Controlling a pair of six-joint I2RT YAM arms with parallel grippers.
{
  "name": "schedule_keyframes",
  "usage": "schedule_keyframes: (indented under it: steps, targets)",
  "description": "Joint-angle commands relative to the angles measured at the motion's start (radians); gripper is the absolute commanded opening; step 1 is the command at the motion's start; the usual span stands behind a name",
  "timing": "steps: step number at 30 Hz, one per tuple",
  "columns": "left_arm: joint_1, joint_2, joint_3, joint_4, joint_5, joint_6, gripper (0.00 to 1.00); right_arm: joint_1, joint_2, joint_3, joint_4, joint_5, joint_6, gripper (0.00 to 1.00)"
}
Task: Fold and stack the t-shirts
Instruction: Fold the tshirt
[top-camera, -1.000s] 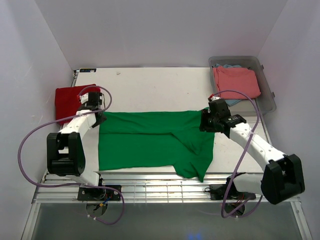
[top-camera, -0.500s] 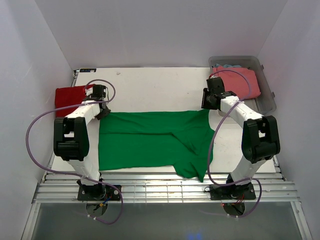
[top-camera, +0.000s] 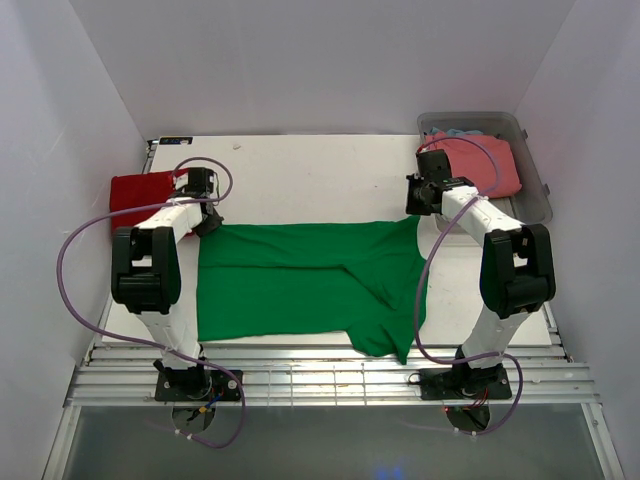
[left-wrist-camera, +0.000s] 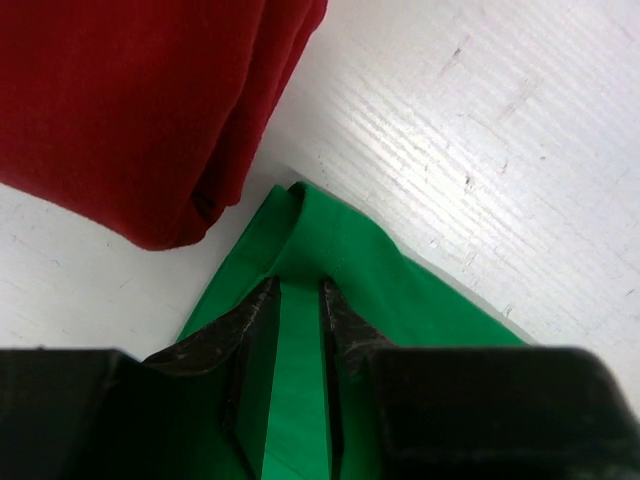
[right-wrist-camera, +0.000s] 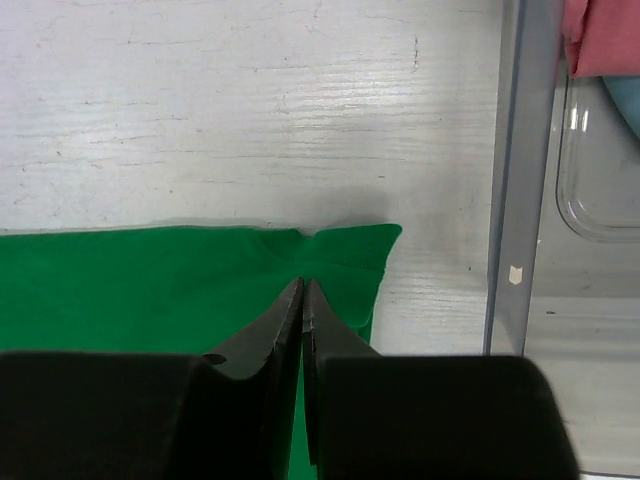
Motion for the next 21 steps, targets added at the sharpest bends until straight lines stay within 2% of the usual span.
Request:
schedule_keyframes:
  steps: [1, 21]
  targets:
    - [0.000, 0.015, 0.046, 0.013, 0.001, -0.007, 0.33, 0.001, -0.014, 0.005, 0.001, -0.033, -0.028, 0.08]
    - [0.000, 0.072, 0.044, 0.016, -0.005, -0.010, 0.32, 0.001, 0.213, 0.133, -0.098, 0.039, -0.002, 0.08]
